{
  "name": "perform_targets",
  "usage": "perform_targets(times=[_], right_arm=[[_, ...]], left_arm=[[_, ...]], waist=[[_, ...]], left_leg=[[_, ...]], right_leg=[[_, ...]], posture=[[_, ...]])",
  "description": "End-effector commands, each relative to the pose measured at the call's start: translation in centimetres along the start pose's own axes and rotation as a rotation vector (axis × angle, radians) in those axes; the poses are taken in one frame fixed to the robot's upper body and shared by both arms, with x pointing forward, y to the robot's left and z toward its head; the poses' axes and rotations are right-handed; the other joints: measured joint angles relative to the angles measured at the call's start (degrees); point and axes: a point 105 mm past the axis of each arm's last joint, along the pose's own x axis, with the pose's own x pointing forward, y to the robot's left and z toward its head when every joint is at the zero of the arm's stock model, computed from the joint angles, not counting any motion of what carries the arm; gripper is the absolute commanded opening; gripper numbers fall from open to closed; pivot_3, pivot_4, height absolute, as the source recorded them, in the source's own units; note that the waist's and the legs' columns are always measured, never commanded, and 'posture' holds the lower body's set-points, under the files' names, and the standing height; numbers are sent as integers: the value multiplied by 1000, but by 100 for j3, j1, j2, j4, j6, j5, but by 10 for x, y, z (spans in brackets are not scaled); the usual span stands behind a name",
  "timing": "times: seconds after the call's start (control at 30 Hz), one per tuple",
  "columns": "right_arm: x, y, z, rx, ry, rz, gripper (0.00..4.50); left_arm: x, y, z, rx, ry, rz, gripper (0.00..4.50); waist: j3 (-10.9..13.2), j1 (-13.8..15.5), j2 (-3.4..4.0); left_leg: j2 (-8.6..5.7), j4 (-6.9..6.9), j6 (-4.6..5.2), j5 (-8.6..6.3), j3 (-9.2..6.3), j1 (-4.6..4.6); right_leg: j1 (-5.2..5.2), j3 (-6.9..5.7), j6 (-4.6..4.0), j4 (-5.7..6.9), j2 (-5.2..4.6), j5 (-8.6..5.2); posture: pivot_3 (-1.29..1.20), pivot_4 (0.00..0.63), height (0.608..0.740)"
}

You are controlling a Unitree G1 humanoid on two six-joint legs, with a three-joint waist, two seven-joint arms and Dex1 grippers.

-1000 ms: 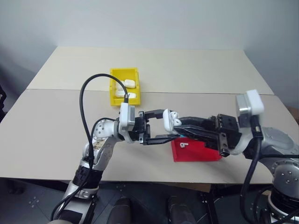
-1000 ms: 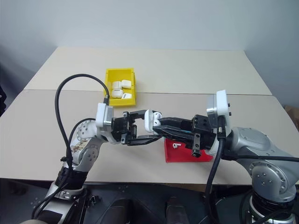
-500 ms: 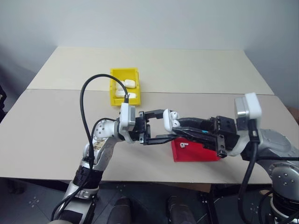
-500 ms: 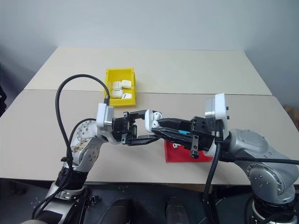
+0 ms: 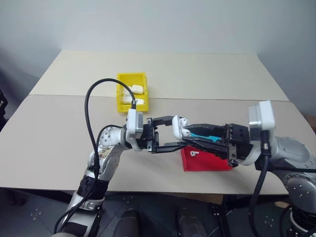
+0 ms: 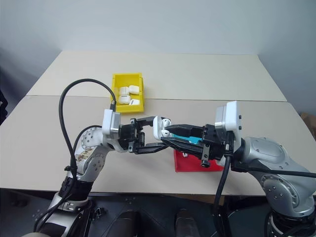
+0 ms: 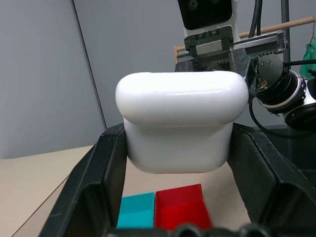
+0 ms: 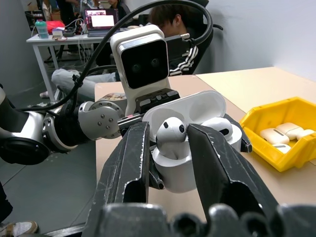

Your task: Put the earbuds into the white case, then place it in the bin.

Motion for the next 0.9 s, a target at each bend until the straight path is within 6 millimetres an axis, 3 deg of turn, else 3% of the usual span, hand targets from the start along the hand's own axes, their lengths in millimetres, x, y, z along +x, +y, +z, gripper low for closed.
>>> perform_targets(times=[0.03, 0.43, 0.6, 0.73, 0.87, 0.9], right_arm=[[-4, -1, 7, -57, -11, -18, 1580], [-27, -12, 19, -124, 29, -83, 1580], [-33, -7, 38, -188, 43, -42, 1580], [-22, -9, 58, -219, 75, 26, 1580], [4, -12, 61, -269, 199, 115, 164], [9, -14, 59, -286, 238, 116, 13]], left_arm=[[4, -1, 10, 40, -34, -13, 2778], [3, 0, 9, 40, -39, -14, 2778], [3, 1, 9, 39, -44, -18, 2778], [4, 1, 4, 43, -25, -30, 2778], [8, 3, -4, 57, 5, -43, 2778], [9, 4, -6, 64, 13, -47, 2778]], waist=[[0, 1, 0], [1, 6, -1], [1, 6, -1], [1, -27, 2], [0, -20, 1], [0, -27, 3]], left_leg=[[0, 0, 0, 0, 0, 0], [-1, 0, 0, 0, 1, -1], [0, 0, 1, 0, 0, -2], [0, 0, 1, -1, 2, 3], [1, -3, 1, -1, -2, 9], [1, -3, 1, -1, -1, 5]], right_leg=[[0, 0, 0, -1, 0, 0], [2, 0, 1, -4, -1, 0], [4, -1, 1, -8, -1, 1], [5, 2, 1, -5, -1, 1], [13, -3, 0, -11, 2, 2], [10, -2, 1, -13, 1, 2]], posture=[[0, 150, 740], [0, 150, 740], [0, 150, 740], [0, 150, 740], [0, 150, 740], [0, 150, 740]])
